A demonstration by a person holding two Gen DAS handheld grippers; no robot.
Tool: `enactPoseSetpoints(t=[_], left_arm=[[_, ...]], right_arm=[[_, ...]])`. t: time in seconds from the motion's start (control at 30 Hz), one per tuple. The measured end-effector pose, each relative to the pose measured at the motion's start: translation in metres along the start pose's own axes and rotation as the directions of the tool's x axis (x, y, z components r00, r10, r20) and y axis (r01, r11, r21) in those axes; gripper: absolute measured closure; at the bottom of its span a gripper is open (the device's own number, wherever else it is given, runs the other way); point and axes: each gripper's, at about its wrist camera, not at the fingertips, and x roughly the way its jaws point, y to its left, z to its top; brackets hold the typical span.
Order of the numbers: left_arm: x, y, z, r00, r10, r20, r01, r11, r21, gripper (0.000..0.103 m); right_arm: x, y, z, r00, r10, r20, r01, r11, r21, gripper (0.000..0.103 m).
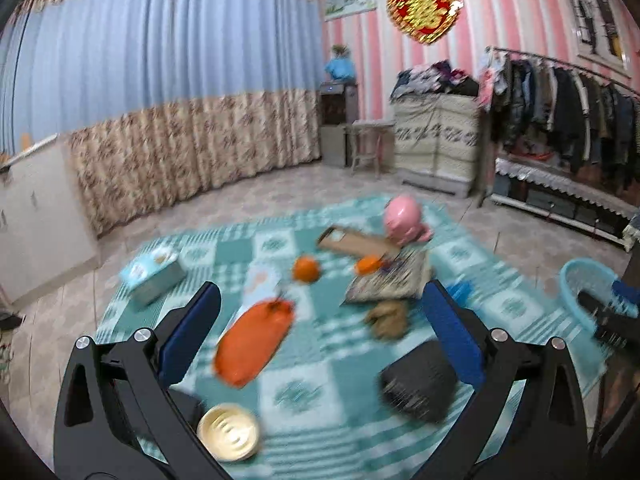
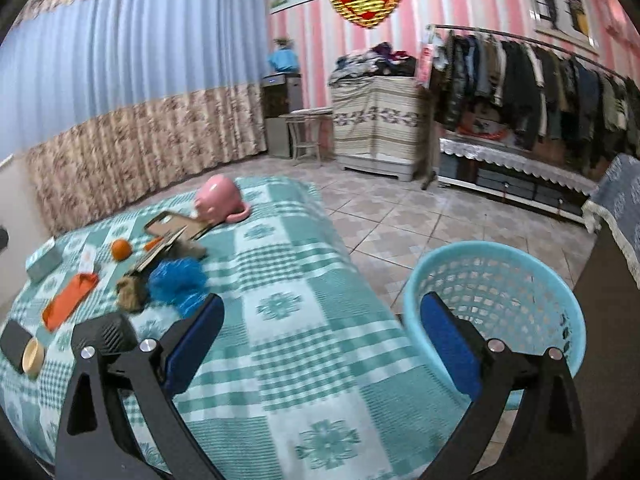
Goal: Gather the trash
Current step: 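Move both open tools back over the table, then grasp the cream round plastic lid with the left tool and lift it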
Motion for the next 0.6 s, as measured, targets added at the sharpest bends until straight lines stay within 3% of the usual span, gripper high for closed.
enactPoseSetpoints(t=[0.33,0.6], left_arm=[[0.024,0.058,-0.086,0.985,0.060,-0.163,-0.069,0.996,-0.054,0.005],[0.039,0.064,-0.111,0.975,0.084,-0.203,-0.098,0.993,-0.060,0.006]], right_arm=[[0.003,0.018,-0.007,0.999,0.031,-0.028,-0.032,0.999,-0.028,0.007],[0.010,0.035,-0.012,0.998,0.021,-0.056,-0.026,0.996,-0.082,0.007]])
